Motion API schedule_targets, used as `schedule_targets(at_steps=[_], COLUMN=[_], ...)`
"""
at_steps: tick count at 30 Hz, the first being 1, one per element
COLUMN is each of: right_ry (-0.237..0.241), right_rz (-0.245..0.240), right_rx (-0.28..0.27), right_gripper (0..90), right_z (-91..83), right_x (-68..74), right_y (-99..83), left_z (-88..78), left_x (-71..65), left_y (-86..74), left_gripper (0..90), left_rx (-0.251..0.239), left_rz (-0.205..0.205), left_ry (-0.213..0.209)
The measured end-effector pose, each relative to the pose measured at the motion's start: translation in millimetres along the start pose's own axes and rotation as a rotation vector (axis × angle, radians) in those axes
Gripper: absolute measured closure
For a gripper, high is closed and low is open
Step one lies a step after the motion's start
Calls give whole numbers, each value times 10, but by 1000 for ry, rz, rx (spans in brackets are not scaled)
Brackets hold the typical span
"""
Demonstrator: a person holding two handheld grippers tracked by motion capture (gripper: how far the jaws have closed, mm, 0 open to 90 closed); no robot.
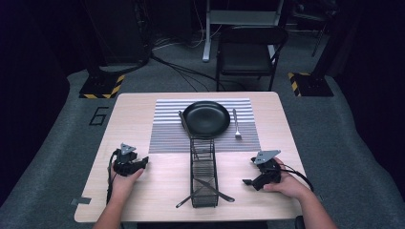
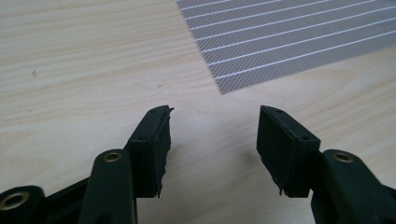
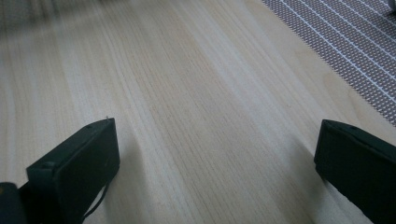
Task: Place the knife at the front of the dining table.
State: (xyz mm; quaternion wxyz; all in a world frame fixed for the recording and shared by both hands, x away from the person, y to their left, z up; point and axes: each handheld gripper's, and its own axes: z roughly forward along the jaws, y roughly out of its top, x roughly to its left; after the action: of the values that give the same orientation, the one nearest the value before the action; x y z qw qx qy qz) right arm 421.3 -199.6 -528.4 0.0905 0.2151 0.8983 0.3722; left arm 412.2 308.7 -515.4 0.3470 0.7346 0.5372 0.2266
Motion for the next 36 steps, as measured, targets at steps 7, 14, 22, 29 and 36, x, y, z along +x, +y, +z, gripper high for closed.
schedule_targets(at_steps=[7,14,22,29,36], right_ry=[-1,-1,-2,-1,0], right_rz=[0,0,0,-1,0], right_rx=[0,1,0,2,0], right_gripper=[0,0,0,0,0], right_z=[0,-1,0,-1,0], right_x=[0,1,1,0,0], right_y=[0,0,0,0,0], left_z=[-68,-109,-169,-220,-302], left_x=[-181,-292,-420,-565,-639], left_y=[49,78,125,226,365], left_gripper=[458,464,475,485,502], left_rx=[-26,-32,-20,8,22], left_rz=[28,38,63,120,136], left_ry=[-73,-116,-161,-193,-207])
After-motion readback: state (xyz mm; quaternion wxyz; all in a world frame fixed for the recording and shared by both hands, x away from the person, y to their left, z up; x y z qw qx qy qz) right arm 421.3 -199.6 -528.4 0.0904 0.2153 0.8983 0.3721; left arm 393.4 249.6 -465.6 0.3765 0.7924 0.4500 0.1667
